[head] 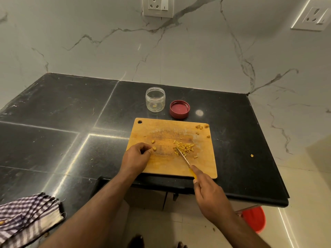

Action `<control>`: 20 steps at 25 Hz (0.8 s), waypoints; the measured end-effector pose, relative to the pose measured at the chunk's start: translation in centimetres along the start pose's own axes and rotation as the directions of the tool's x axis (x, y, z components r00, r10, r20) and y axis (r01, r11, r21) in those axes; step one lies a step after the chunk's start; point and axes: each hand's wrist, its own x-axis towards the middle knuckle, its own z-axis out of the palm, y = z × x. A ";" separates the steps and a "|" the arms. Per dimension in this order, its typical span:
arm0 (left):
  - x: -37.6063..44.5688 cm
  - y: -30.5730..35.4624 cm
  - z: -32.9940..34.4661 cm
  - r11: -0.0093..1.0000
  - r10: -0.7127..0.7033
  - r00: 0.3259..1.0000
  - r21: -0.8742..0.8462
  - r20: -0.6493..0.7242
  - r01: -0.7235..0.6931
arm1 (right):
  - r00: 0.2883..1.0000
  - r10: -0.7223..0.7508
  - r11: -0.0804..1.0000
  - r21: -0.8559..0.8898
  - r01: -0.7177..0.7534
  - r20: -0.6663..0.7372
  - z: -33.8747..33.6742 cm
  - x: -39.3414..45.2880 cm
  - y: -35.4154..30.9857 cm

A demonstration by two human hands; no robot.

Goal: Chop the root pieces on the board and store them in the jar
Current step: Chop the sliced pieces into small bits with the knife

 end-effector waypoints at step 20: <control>0.4 0.2 0.4 0.991 0.045 0.999 0.124 -0.010 -0.043 | 0.991 -0.050 0.998 0.031 0.054 -0.126 -1.5 0.2 -1.2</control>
